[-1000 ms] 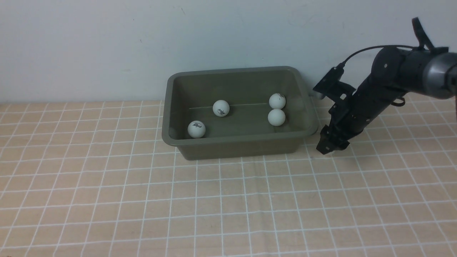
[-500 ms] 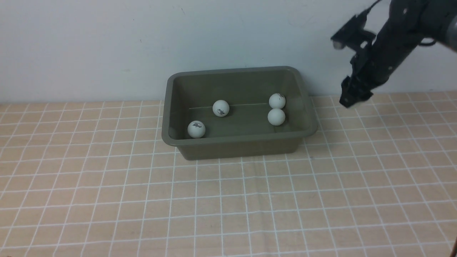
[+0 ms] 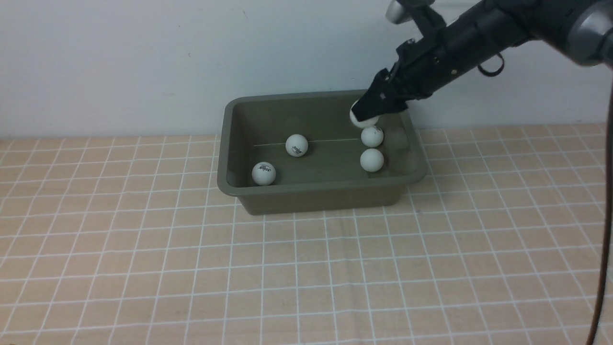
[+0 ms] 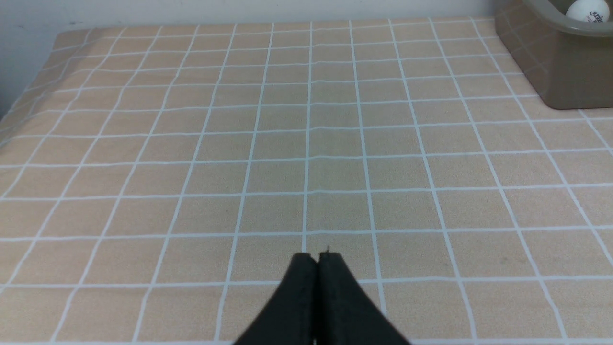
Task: Put the table tennis balls into the box on the light coffee tablecloth.
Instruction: 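Release the ping pong ball into the bin and lift the gripper away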
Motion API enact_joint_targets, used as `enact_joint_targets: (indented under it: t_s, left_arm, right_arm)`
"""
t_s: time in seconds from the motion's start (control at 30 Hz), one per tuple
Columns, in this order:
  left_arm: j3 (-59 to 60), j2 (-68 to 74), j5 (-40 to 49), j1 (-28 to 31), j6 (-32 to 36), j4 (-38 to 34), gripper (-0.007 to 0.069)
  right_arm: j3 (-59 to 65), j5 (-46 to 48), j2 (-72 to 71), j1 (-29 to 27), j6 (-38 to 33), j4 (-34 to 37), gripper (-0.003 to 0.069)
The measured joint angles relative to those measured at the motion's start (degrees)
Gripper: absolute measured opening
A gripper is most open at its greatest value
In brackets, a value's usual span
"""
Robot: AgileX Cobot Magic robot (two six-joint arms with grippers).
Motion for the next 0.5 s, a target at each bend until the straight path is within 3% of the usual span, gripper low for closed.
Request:
enact_joint_targets:
  t_s: [0.17, 0.23, 0.33, 0.5]
  left_arm:
    - [0.0, 0.0, 0.0, 0.0, 0.0, 0.0, -0.0069]
    - [0.0, 0.0, 0.0, 0.0, 0.0, 0.0, -0.0069]
    - [0.0, 0.0, 0.0, 0.0, 0.0, 0.0, -0.0069]
    - [0.0, 0.0, 0.0, 0.0, 0.0, 0.0, -0.0069]
  right_arm:
    - [0.0, -2.14, 2.37, 2.65, 0.17, -0.21, 0.0373]
    - [-0.19, -5.51, 2.89, 3.7, 0.72, -0.14, 0.0467]
    - [-1.93, -7.38, 2.65, 3.47, 1.21, -0.14, 0.0531]
    - [-8.88, -5.09, -0.16, -0.43, 5.43, -1.73, 0.0539]
